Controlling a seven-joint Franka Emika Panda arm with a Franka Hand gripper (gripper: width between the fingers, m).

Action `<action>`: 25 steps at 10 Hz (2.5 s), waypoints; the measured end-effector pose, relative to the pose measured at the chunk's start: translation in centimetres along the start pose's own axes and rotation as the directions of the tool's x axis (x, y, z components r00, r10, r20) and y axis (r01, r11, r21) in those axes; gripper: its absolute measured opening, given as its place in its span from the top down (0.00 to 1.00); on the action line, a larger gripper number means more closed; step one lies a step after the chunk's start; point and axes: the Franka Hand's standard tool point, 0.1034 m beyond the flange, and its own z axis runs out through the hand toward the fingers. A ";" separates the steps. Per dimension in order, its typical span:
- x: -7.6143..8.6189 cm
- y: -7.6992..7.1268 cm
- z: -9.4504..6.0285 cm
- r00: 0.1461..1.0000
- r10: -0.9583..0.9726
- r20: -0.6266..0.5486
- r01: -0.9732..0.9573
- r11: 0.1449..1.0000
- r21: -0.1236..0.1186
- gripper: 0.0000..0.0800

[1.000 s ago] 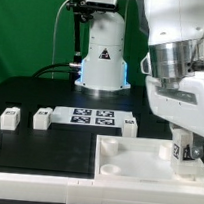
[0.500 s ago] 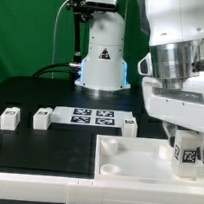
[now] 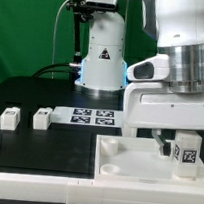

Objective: Assemble one leg

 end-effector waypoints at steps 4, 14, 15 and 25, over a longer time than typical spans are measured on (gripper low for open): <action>0.7 0.7 -0.2 0.940 -0.340 -0.016 0.340 0.940 -0.009 0.19; 0.8 1.2 -0.3 0.997 0.031 -0.067 -0.030 0.999 0.021 0.64; 0.8 1.3 -0.3 0.982 0.175 -0.066 -0.174 0.985 0.024 0.64; 0.4 1.2 -0.2 0.401 0.916 -0.004 -0.914 0.400 0.070 0.63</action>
Offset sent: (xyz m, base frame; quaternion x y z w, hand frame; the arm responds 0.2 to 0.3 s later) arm 0.0000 0.0000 0.0000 0.0000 0.0000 -0.0899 0.9960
